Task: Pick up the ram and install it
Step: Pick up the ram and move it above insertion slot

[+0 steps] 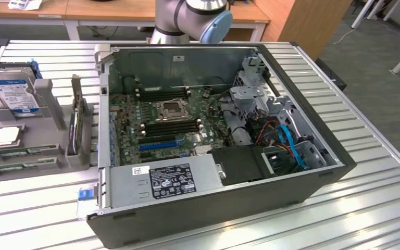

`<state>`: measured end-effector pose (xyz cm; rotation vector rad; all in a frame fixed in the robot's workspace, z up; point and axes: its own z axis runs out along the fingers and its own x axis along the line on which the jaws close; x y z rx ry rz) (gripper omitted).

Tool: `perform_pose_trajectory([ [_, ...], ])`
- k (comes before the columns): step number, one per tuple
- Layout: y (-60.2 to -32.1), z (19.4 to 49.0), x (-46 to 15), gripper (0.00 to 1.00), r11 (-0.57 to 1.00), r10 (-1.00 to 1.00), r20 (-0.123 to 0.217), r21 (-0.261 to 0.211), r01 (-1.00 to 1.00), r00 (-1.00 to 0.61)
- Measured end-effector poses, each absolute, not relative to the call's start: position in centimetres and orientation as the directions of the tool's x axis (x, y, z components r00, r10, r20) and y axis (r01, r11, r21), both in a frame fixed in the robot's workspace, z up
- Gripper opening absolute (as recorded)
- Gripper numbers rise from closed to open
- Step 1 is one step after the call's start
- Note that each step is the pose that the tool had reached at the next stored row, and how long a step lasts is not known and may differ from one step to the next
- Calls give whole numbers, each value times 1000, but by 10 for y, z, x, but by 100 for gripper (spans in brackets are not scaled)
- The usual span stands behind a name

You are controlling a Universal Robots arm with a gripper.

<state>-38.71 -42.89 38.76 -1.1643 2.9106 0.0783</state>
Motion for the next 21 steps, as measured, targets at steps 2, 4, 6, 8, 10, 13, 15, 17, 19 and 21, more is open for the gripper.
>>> perform_pose_trajectory([
  [2,-429,388,-387,10,704,-709,-24,44,-709,-705],
  [4,-429,388,-387,10,686,-726,-24,44,-727,-687],
  [6,-429,388,-387,10,667,-743,-24,44,-743,-669],
  [8,-429,387,-387,10,649,-759,-24,44,-759,-650],
  [10,-429,387,-387,10,630,-776,-24,44,-776,-631],
  [13,-429,387,-387,10,599,-799,-24,44,-799,-600],
  [15,-429,387,-387,10,579,-814,-24,44,-814,-580],
  [17,-429,387,-387,10,558,-829,-25,43,-829,-559],
  [19,-429,387,-387,10,536,-843,-25,43,-843,-538],
  [21,-429,387,-387,10,516,-856,-25,43,-856,-517],
])
